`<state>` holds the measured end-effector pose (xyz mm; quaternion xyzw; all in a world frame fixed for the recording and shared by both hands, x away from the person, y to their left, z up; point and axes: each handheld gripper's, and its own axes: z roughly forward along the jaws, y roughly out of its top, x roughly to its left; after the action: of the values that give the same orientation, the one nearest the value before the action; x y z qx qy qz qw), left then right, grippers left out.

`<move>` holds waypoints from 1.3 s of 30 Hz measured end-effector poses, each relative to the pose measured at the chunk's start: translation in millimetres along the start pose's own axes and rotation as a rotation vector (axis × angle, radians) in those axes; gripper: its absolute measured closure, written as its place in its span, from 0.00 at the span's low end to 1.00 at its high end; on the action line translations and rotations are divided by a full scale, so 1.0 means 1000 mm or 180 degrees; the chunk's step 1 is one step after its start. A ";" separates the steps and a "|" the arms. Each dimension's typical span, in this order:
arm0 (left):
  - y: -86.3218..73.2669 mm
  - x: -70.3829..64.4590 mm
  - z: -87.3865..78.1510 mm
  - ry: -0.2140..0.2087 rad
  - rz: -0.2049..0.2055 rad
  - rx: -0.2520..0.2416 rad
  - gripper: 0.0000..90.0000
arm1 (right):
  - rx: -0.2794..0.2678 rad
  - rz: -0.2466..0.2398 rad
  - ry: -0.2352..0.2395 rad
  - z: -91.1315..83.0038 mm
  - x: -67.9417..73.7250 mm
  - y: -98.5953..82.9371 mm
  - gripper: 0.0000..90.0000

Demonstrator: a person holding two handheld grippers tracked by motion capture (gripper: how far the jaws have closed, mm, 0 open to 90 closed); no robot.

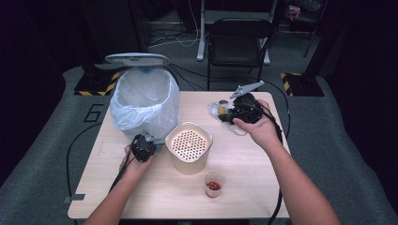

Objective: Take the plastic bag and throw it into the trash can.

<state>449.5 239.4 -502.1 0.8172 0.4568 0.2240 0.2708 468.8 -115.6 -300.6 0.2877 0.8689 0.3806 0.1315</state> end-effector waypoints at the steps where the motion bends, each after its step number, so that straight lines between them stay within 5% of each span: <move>1: 0.000 0.000 0.000 -0.0020 0.0014 -0.0004 1.00 | 0.0006 -0.0016 0.0004 0.000 0.001 0.002 0.79; 22: -0.001 -0.002 0.000 -0.0020 -0.0112 -0.0022 1.00 | -0.0133 -0.0226 0.0182 0.008 0.029 0.047 0.79; 30: 0.000 -0.001 -0.001 -0.0004 -0.0046 0.0037 1.00 | -0.0164 -0.0297 0.0241 0.015 0.040 0.067 0.79; 31: 0.000 0.002 0.000 -0.0025 0.0065 0.0005 1.00 | -0.0171 -0.0319 0.0246 0.016 0.041 0.068 0.79; 39: 0.000 0.003 -0.001 -0.0028 0.0085 0.0027 1.00 | -0.0164 -0.0365 0.0279 0.026 0.048 0.084 0.79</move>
<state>450.3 241.7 -500.7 0.8254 0.4456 0.2219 0.2663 476.1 -25.6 -256.6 0.2170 0.8789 0.4069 0.1223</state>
